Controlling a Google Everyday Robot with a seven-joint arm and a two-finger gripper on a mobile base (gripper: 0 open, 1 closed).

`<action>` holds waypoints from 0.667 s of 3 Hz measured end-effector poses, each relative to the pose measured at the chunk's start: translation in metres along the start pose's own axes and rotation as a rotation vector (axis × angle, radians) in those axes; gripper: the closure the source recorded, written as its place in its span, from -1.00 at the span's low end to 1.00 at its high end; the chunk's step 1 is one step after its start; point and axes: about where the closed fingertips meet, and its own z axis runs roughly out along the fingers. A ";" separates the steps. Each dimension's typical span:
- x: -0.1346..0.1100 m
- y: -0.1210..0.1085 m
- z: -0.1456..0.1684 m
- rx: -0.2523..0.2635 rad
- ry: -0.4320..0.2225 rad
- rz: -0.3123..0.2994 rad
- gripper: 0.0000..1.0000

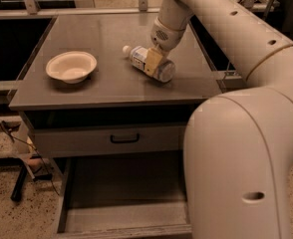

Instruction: Place blue plastic bottle into middle drawer

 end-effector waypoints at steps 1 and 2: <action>0.026 0.007 -0.025 0.074 -0.036 0.057 1.00; 0.067 0.036 -0.047 0.113 -0.051 0.121 1.00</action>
Offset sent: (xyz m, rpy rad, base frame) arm -0.1483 -0.0877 -0.0108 -0.0460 -0.0109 -0.2194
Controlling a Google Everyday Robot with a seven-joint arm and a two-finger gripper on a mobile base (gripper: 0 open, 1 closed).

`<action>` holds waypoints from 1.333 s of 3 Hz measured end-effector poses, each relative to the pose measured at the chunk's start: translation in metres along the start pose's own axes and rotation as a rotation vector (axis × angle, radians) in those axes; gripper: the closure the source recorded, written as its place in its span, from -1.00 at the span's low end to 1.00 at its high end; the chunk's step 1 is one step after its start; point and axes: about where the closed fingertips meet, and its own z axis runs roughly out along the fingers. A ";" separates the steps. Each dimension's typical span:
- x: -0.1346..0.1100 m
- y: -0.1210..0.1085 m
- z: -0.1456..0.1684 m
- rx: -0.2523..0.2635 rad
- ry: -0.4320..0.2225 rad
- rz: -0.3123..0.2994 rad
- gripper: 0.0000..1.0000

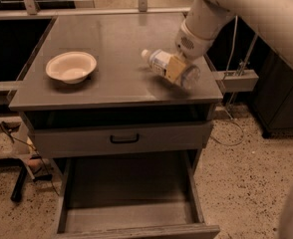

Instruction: Place blue plastic bottle into middle drawer

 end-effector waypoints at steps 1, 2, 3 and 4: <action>0.046 0.032 -0.006 -0.009 0.030 0.045 1.00; 0.097 0.084 -0.017 -0.058 0.052 0.056 1.00; 0.099 0.087 -0.018 -0.061 0.051 0.055 1.00; 0.103 0.089 -0.033 -0.027 0.044 0.048 1.00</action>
Offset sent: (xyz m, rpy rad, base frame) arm -0.1723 -0.0346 -0.0268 -0.0011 0.1232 -0.0640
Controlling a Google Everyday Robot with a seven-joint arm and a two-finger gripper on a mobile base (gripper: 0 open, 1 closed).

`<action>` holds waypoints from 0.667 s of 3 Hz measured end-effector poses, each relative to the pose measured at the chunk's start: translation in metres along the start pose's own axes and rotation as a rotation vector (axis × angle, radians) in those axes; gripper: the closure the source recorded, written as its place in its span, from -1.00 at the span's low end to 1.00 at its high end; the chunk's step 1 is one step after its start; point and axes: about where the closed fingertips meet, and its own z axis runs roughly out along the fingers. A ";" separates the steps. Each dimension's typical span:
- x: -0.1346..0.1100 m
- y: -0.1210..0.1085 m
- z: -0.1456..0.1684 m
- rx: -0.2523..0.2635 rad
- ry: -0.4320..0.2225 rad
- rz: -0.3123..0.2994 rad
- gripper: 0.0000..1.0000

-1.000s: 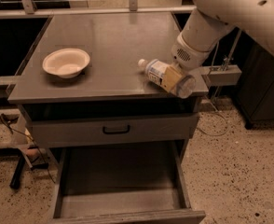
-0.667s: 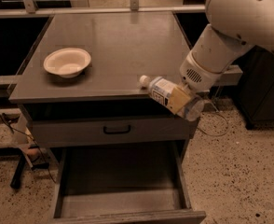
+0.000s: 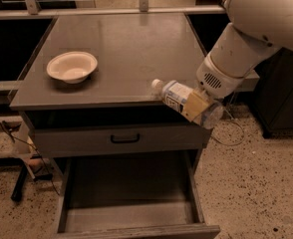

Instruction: Place blue plastic bottle into middle drawer

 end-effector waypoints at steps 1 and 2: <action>0.024 0.026 -0.017 0.017 0.009 0.036 1.00; 0.052 0.060 -0.006 -0.018 0.055 0.066 1.00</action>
Offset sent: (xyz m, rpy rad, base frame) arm -0.1299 0.0010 -0.0363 -0.0330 0.1502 -0.0810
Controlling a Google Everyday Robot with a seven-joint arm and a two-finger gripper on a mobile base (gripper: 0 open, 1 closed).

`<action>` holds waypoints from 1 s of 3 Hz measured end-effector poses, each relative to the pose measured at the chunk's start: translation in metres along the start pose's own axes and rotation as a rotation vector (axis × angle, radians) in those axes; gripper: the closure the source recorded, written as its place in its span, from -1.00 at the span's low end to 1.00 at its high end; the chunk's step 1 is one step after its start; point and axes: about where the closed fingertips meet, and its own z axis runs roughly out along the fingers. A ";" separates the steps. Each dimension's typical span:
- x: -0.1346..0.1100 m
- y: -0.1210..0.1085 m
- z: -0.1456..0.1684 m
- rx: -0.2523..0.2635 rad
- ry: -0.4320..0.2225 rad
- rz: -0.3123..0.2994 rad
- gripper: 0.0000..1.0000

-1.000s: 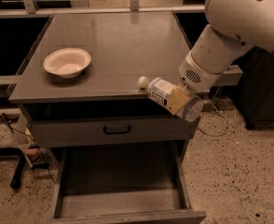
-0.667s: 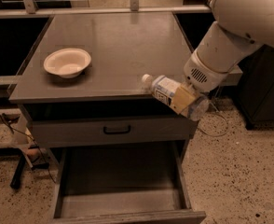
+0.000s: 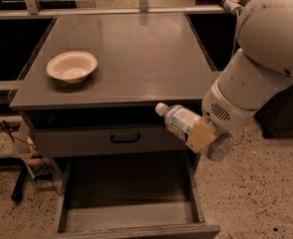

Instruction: Place blue plastic bottle into middle drawer

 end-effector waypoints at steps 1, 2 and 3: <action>0.015 0.028 0.040 -0.084 0.047 -0.006 1.00; 0.013 0.047 0.085 -0.176 0.072 -0.015 1.00; 0.013 0.047 0.085 -0.177 0.072 -0.015 1.00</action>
Offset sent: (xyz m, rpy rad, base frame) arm -0.0371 0.0705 -0.1311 0.1158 0.2627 0.1048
